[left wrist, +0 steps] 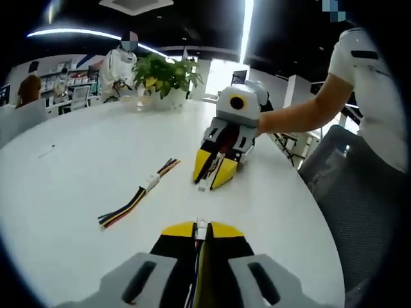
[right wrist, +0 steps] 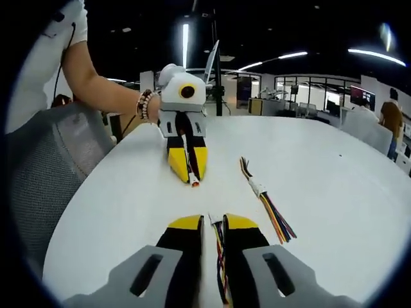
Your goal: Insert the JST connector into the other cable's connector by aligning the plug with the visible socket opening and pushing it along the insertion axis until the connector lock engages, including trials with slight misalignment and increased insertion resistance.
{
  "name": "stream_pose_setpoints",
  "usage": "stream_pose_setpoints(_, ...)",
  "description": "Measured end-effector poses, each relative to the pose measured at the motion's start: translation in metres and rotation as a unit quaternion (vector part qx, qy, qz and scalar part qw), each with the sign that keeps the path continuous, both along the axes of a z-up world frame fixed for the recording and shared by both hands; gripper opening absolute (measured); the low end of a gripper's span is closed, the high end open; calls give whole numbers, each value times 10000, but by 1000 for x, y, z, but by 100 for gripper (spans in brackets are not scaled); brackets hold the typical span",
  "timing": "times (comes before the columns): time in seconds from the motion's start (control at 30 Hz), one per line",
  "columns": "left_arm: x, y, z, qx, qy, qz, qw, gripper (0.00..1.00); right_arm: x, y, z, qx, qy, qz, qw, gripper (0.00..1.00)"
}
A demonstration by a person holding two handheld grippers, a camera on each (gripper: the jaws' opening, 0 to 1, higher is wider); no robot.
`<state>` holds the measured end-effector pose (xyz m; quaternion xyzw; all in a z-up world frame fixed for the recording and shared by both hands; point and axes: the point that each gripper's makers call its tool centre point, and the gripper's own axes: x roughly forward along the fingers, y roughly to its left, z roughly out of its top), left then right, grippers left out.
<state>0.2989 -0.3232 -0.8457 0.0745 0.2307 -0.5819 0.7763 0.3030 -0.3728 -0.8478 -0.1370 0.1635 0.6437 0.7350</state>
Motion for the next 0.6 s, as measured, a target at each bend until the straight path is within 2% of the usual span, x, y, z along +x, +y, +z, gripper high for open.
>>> stream_pose_setpoints(0.1,-2,1,0,-32,-17,-31,10000,1,0,-3,0,92,-58,44,9999,6)
stream_pose_setpoints(0.3,-4,-2,0,-27,-151,-156,9998,1,2,-3,1,278,-60,-6,9996,5)
stream_pose_setpoints(0.47,-7,-5,1,-32,-110,-291,9995,0,2,-3,1,284,1,-20,9996,4)
stream_pose_setpoints(0.6,-9,-7,2,90,-111,-402,9991,0,2,-4,1,239,58,-28,9997,4)
